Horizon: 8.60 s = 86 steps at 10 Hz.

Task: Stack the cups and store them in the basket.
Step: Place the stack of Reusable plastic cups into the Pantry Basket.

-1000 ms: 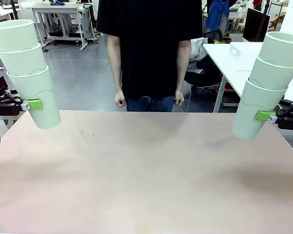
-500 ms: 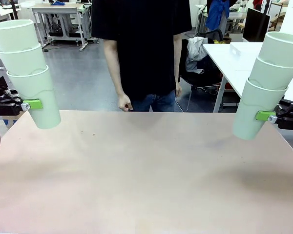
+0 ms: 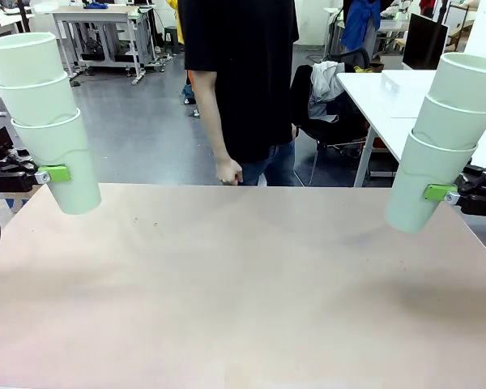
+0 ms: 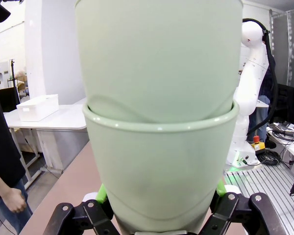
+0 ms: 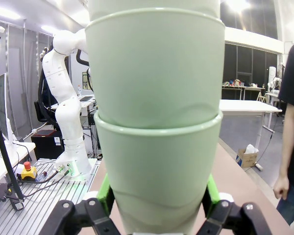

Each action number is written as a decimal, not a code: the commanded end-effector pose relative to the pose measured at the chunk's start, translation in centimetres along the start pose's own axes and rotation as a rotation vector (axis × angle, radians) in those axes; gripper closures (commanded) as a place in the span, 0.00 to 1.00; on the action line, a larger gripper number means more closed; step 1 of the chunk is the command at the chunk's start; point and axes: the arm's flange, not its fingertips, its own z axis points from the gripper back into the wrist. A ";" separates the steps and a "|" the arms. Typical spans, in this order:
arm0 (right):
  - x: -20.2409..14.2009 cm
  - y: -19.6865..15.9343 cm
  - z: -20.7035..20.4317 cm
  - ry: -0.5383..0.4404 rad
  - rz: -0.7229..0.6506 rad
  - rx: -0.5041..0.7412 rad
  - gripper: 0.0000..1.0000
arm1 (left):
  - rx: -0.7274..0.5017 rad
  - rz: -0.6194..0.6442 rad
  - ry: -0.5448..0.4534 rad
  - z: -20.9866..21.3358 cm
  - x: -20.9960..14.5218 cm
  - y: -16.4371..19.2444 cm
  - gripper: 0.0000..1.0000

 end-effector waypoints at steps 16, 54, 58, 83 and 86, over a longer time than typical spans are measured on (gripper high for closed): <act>0.3 0.1 0.1 -0.006 0.009 0.001 0.14 | -0.002 -0.009 -0.010 -0.1 0.3 -0.1 0.13; 0.3 0.1 0.1 -0.006 0.009 0.001 0.14 | -0.002 -0.009 -0.010 -0.1 0.3 -0.1 0.13; 0.3 0.1 0.1 -0.006 0.009 0.001 0.14 | -0.002 -0.009 -0.010 -0.1 0.3 -0.1 0.13; 0.3 0.1 0.1 -0.006 0.009 0.001 0.14 | -0.002 -0.009 -0.010 -0.1 0.3 -0.1 0.13; 0.3 0.1 0.1 -0.006 0.009 0.001 0.14 | -0.002 -0.009 -0.010 -0.1 0.3 -0.1 0.13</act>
